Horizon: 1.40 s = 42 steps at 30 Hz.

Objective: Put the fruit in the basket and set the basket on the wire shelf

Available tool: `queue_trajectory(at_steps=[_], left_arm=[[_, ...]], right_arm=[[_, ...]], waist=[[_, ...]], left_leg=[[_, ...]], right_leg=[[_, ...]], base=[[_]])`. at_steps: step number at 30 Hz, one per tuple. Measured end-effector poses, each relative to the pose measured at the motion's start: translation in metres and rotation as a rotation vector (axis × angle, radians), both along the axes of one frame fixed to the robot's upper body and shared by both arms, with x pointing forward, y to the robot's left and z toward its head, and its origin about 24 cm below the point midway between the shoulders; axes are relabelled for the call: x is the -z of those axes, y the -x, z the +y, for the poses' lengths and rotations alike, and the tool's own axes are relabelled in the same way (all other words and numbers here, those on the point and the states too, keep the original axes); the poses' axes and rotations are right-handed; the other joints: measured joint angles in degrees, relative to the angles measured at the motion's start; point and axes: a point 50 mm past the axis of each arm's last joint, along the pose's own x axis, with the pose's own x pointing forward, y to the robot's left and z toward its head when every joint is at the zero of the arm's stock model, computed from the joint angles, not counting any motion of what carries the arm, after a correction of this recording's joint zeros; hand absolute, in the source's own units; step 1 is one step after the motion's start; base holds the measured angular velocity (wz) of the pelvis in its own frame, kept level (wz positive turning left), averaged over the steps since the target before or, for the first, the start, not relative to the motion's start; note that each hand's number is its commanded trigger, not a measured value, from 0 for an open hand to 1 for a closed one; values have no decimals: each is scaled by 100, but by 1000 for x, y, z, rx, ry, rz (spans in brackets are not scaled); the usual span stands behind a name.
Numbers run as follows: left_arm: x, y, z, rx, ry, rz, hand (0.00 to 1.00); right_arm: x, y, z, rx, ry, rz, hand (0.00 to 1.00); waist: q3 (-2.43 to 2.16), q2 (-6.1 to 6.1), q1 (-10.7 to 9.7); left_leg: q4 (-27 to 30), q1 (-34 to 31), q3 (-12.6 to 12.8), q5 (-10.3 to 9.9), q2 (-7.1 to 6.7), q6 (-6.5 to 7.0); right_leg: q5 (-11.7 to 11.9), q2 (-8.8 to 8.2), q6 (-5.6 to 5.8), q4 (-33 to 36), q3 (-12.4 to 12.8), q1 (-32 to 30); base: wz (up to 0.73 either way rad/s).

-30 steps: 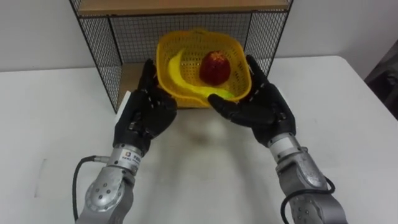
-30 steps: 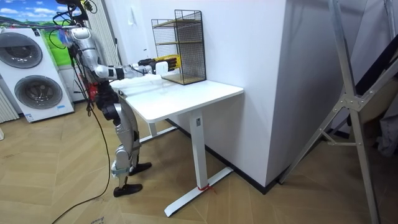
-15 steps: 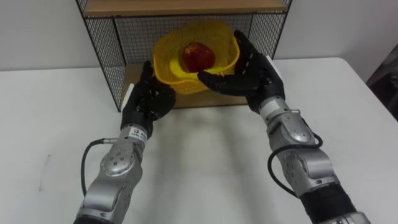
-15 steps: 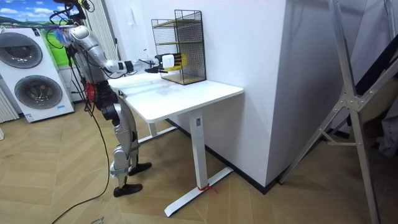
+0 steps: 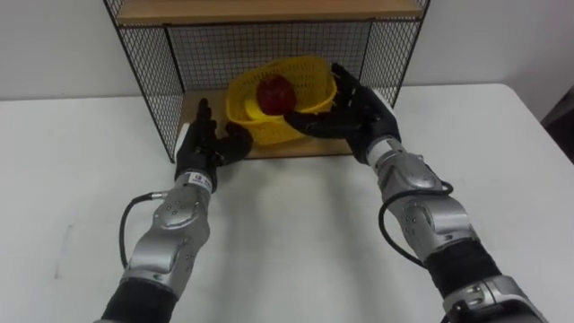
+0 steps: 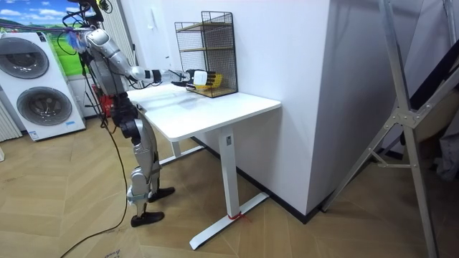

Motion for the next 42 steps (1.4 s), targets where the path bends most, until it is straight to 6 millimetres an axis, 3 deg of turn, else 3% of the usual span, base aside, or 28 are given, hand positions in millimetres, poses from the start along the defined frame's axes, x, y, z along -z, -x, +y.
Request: queue_trajectory(at_steps=[4,14,18,28,32,37,42], left_arm=[[-2,-5,0,-10,5,11,0],[2,-5,13,-61,19,40,0],[3,-5,21,-83,35,56,0],[3,-5,30,-100,58,75,0],[-3,-7,31,-100,61,48,0],[-8,-8,32,-100,59,27,0],[-8,-8,32,-102,78,28,0]], right_arm=[[2,-7,0,-3,11,37,0],[14,-6,-5,-8,14,92,0],[18,-5,-12,10,-5,113,0],[20,-5,-16,15,-21,143,0],[19,-5,-17,9,-8,140,0],[19,-5,-17,7,0,137,0],[18,-5,-17,2,2,134,0]], waist=[[42,80,-30],[32,143,-62],[5,186,-114],[-115,356,-158],[-139,332,-138],[-199,240,-116],[-193,202,-139]], left_leg=[[3,33,-1,0,2,2],[10,68,-42,1,-4,-1],[34,64,-67,-1,-10,-2],[37,98,-70,8,-4,-6],[-15,149,-61,28,-5,-17],[-106,231,-4,56,0,-28],[-117,276,-1,55,-1,-29]], right_leg=[[2,0,-2,5,4,-1],[3,9,-3,5,-48,63],[3,12,-3,0,-81,81],[3,15,-3,12,-67,98],[3,13,-3,18,-39,109],[4,12,-6,13,52,128],[4,9,-7,8,61,166]], base=[[0],[2],[3],[0],[-4],[-7],[-1]])
